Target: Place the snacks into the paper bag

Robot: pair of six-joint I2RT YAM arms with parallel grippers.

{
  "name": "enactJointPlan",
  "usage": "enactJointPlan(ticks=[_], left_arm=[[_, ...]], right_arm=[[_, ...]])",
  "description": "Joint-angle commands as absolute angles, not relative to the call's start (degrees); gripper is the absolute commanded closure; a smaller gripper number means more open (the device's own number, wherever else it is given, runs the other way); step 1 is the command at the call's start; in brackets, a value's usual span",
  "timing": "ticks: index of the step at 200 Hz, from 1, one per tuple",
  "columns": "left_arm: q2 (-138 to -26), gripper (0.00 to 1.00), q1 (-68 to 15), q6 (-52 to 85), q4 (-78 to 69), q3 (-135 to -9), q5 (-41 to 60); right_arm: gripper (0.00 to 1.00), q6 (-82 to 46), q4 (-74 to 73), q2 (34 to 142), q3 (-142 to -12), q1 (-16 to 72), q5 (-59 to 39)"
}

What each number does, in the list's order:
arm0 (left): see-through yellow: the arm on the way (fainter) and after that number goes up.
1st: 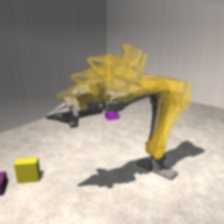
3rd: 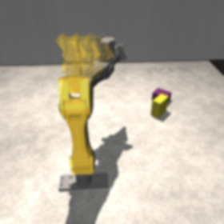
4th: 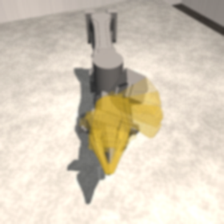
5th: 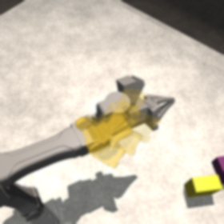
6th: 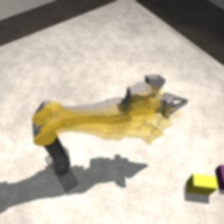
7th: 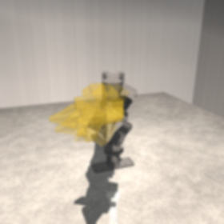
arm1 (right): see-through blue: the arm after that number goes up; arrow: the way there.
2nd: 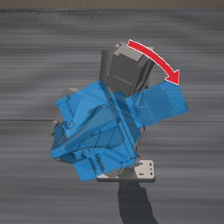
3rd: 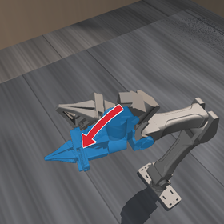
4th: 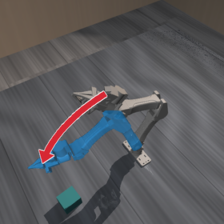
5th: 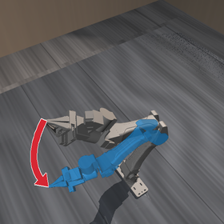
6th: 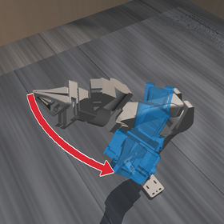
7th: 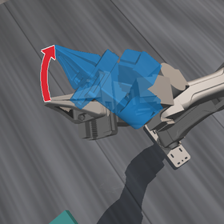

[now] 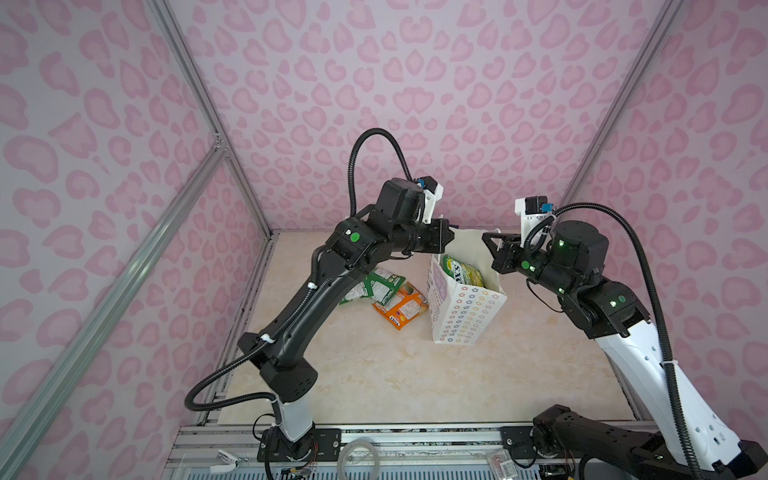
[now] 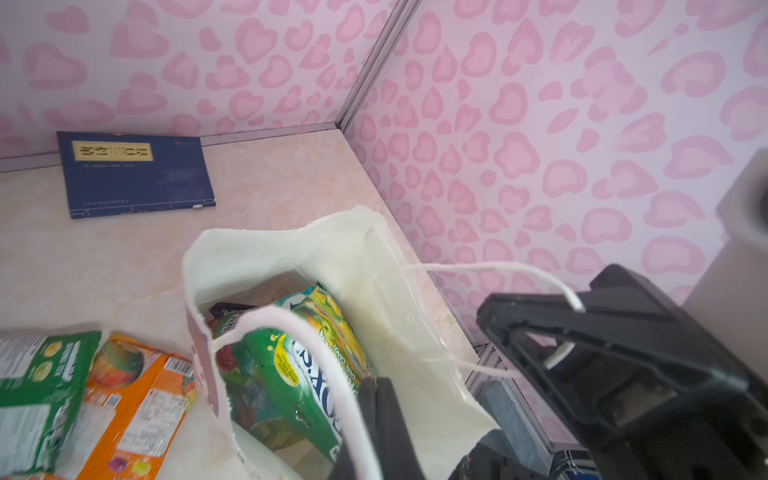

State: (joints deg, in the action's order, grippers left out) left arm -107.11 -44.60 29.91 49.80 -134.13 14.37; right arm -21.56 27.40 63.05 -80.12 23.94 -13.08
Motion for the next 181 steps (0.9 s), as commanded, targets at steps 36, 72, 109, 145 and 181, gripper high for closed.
enactJointPlan(ticks=[36, 72, 109, 145, 181], left_arm=[[-116.19, 0.97, -44.64, 32.05, 47.77, -136.51, 19.07], [-114.29, 0.97, -44.81, 34.6, 45.2, -128.06, 19.71], [-110.99, 0.97, -45.65, 37.05, 41.53, -124.48, 19.65], [-107.68, 0.96, -46.52, 39.17, 40.09, -120.49, 16.8], [-100.64, 0.48, -46.69, 41.3, 39.59, -113.18, 10.39]], right_arm=[[1.0, -24.46, 16.91, 56.02, -63.34, 17.32, -19.11], [1.0, -25.51, 13.6, 53.18, -57.94, 17.33, -18.33], [1.0, -24.55, 16.48, 56.68, -65.02, 17.24, -20.43], [1.0, -28.02, 9.92, 56.87, -64.39, 17.27, -20.38], [1.0, -29.12, 8.54, 54.33, -59.55, 16.11, -19.1]])
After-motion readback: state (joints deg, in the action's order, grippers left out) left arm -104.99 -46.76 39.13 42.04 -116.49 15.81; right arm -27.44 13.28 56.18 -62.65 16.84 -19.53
